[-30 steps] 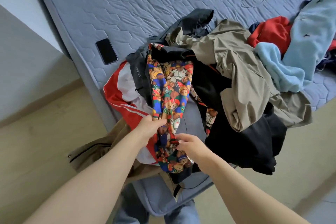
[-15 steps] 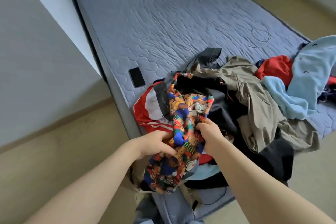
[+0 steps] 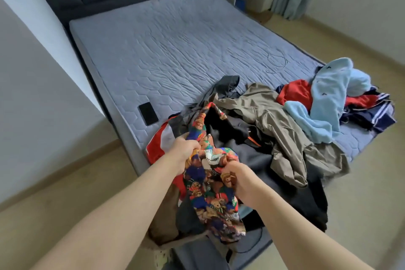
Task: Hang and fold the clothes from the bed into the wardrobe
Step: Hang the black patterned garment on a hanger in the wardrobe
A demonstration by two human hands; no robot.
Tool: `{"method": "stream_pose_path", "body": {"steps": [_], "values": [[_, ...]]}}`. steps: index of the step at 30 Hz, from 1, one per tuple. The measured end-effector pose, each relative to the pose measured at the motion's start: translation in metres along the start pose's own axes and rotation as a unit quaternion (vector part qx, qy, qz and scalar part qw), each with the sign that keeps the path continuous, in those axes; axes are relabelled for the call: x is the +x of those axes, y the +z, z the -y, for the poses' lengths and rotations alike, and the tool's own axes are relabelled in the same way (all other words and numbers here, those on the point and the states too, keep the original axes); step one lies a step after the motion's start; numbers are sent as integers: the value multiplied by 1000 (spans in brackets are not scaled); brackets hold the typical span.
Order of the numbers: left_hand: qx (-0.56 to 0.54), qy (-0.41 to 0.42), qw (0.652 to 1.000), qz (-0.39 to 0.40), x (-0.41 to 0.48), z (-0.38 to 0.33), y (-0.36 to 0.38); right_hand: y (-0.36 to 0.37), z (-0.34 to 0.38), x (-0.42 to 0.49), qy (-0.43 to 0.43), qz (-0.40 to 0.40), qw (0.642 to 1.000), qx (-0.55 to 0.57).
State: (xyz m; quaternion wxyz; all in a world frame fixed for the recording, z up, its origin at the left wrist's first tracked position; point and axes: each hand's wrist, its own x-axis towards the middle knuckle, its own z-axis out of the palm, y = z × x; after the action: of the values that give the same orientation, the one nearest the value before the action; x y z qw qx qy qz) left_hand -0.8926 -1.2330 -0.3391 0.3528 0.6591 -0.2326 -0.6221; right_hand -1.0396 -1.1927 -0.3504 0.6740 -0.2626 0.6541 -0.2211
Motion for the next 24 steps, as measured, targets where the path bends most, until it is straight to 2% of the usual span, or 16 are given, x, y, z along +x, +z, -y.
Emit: {"method": "stream_pose_path", "body": {"steps": [2, 4, 7, 9, 11, 13, 16, 18, 21, 24], "values": [[28, 38, 998, 48, -11, -13, -2, -4, 4, -1, -13, -49, 996, 73], [41, 75, 993, 78, -20, -27, -8, -10, 11, 3, -50, -131, 982, 124], [71, 119, 984, 109, -35, -47, -26, -13, 26, 5, -102, -270, 956, 53], [80, 146, 980, 110, -46, -60, -44, -10, 40, 1, -142, -330, 933, -3], [34, 166, 981, 93, -59, -71, -64, -3, 53, -4, -195, -350, 916, -29], [-36, 188, 978, 86, -70, -82, -84, 3, 59, -4, -207, -358, 907, -81], [-122, 227, 960, 105, -81, -92, -113, 17, 64, -2, -194, -295, 906, -231], [-114, 238, 964, 41, -80, -94, -132, 35, 64, -4, -197, -258, 906, -270], [-35, 212, 966, -147, -66, -88, -154, 64, 63, -7, -254, -225, 913, -225], [62, 196, 948, -244, -49, -69, -167, 84, 67, -12, -308, -183, 915, -188]]}}
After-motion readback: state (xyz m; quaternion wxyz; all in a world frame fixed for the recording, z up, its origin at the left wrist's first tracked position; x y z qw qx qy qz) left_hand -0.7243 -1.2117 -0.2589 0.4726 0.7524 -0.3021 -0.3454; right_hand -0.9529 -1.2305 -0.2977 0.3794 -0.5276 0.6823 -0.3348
